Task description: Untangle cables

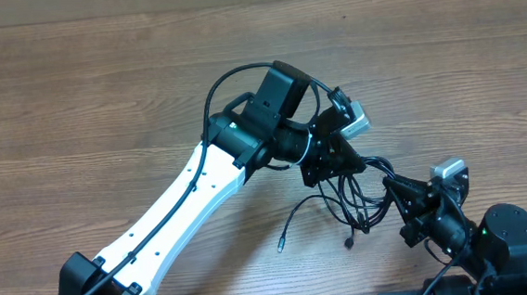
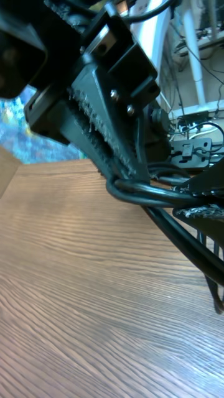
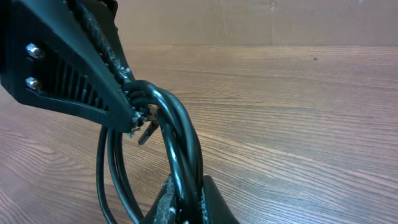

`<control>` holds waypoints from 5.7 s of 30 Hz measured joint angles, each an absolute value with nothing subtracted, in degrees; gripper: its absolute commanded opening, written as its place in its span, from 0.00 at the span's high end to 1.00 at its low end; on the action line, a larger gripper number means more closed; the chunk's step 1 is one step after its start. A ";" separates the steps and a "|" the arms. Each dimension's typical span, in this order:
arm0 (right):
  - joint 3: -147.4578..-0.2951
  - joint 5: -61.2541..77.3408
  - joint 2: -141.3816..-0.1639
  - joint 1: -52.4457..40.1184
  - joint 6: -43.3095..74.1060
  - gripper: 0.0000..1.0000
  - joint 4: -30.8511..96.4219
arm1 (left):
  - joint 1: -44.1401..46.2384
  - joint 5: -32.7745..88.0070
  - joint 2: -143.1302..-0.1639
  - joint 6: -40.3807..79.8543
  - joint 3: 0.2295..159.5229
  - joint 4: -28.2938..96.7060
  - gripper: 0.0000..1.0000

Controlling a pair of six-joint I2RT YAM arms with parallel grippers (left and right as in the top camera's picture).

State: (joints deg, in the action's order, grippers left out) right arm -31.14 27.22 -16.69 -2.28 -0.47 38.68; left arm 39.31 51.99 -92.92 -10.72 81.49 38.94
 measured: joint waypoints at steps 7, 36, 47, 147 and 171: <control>-31.16 27.22 -16.97 -2.28 -0.38 0.97 38.63 | 40.18 42.46 -92.92 -0.69 81.49 38.96 0.96; -31.14 19.75 -17.37 -2.39 14.28 0.96 33.63 | 40.53 19.68 -92.92 28.23 82.06 41.87 0.96; -31.14 13.26 -17.37 -2.42 25.96 0.93 34.06 | 40.53 18.94 -92.92 30.13 82.17 42.17 0.96; -31.14 3.60 -17.34 -2.26 28.29 0.00 36.69 | 32.14 -9.72 -109.95 8.01 82.17 57.14 0.02; -31.14 3.49 -17.34 -2.26 28.32 0.00 36.73 | 32.12 2.87 -116.49 0.40 82.17 54.61 0.96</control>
State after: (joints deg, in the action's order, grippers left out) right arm -31.14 3.49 -17.34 -2.26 28.32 36.73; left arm 32.12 2.87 -116.49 0.40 82.17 54.61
